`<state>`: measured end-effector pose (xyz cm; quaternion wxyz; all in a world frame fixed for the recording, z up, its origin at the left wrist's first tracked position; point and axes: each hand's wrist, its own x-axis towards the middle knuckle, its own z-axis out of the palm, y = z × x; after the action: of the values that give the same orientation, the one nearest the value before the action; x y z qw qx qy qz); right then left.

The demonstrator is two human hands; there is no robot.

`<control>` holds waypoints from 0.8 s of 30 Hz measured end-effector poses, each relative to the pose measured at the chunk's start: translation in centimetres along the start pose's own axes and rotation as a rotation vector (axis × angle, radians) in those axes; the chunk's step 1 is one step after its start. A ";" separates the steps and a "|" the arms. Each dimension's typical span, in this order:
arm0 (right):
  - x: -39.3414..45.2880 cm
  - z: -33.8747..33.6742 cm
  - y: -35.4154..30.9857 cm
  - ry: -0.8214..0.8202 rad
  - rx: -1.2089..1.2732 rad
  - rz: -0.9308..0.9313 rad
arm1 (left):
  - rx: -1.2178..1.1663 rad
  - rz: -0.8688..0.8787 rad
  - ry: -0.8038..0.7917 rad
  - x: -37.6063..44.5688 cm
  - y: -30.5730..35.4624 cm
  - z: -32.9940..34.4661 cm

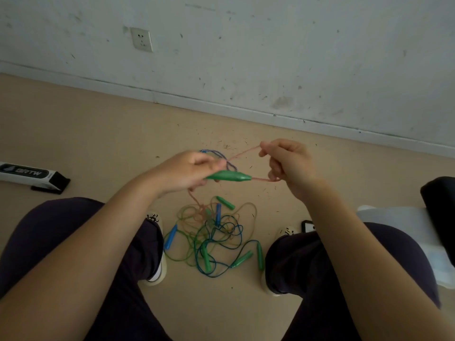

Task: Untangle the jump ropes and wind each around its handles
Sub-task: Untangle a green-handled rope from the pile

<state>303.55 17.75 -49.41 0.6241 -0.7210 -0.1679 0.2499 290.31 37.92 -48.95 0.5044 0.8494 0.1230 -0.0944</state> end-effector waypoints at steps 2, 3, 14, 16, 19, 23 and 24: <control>0.0 -0.7 -0.1 -0.005 -0.104 0.014 | 0.033 0.029 0.146 -0.1 -0.2 -0.8; -0.2 -0.7 -0.2 -0.050 -0.150 0.017 | 0.039 0.059 0.182 -0.1 -0.4 -1.1; -1.5 2.3 0.6 -0.370 -0.301 -0.033 | -0.121 0.099 0.009 0.6 -0.5 2.0; -1.2 2.0 0.6 -0.271 -0.315 -0.081 | -0.159 0.067 0.015 0.6 -0.7 1.1; -0.2 0.0 0.5 0.007 -0.175 -0.087 | -0.184 0.055 0.220 0.6 -1.6 -1.7; -0.3 -0.7 0.0 -0.092 -0.022 -0.050 | -0.287 0.114 0.261 0.6 -1.9 -2.1; -0.6 0.1 -0.1 -0.161 -0.023 -0.040 | -0.283 0.115 0.207 0.6 -1.6 -1.2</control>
<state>302.99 17.52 -49.25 0.6053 -0.7022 -0.2347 0.2924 290.44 39.75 -49.94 0.6080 0.7810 0.1373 0.0407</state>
